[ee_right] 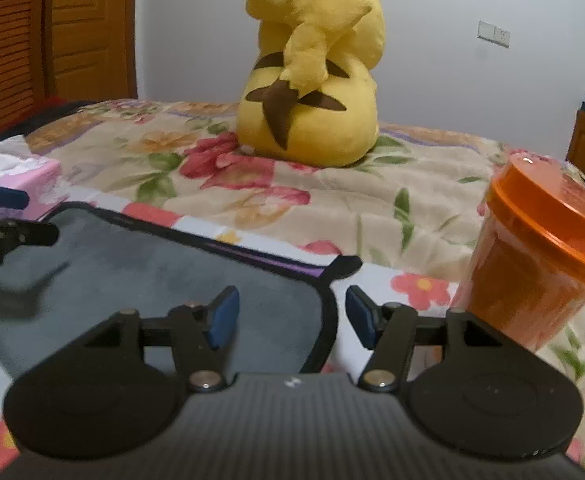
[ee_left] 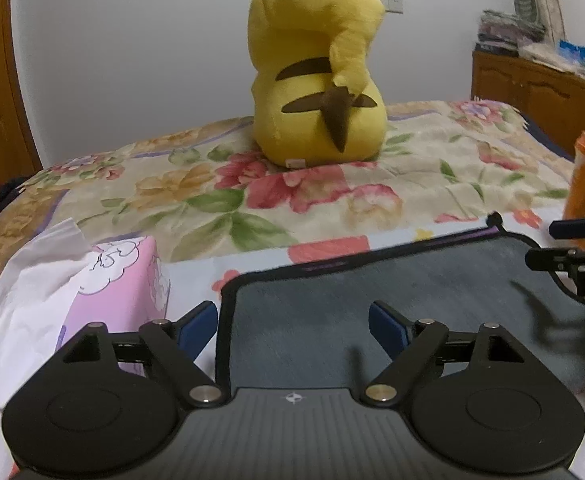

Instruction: Fold towel

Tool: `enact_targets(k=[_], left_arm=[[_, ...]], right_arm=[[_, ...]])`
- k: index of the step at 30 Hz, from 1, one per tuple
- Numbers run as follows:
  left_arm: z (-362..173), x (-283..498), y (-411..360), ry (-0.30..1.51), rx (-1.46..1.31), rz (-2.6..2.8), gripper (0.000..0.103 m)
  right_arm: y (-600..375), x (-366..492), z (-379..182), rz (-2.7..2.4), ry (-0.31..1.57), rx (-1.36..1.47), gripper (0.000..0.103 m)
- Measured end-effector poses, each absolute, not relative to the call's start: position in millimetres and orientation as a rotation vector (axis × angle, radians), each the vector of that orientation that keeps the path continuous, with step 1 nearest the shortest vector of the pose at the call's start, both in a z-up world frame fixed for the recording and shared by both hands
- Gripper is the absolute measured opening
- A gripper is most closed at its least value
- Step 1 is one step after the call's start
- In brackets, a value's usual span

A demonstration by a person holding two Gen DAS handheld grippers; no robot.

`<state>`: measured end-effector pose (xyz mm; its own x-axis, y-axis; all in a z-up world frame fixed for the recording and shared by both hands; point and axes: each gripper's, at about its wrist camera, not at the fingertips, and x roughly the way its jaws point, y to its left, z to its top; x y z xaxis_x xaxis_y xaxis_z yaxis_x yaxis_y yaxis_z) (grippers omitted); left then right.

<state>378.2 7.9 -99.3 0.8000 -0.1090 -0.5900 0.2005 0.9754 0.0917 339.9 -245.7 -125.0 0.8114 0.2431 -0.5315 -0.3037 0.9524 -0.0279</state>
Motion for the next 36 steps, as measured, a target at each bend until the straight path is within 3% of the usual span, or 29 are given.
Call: enact_targets(k=[6,19,22,26,36], left_arm=[[-86,356,3,0.636,0.155,-0.176,0.089],[-61,298,-7,0.641,0.182,-0.202,0.094],[-52,289,-7,0.638,0.19,-0.207,0.095],[-37,278,-3,0.62,0.186,-0.21,0.103],[-17,246,-5,0.622,0.192,-0.226,0.103]], right_arm=[[-246,320,-114,0.29,0.582,-0.102,0.064],[-246,269,-90,0.284,0.593,-0.083,0.101],[-246,259,-84,0.285,0.591,-0.076,0.103],[-247,249,-78,0.274,0.596,-0.068,0.103],[-252,212,-68,0.23,0.563,-0.067,0.103]])
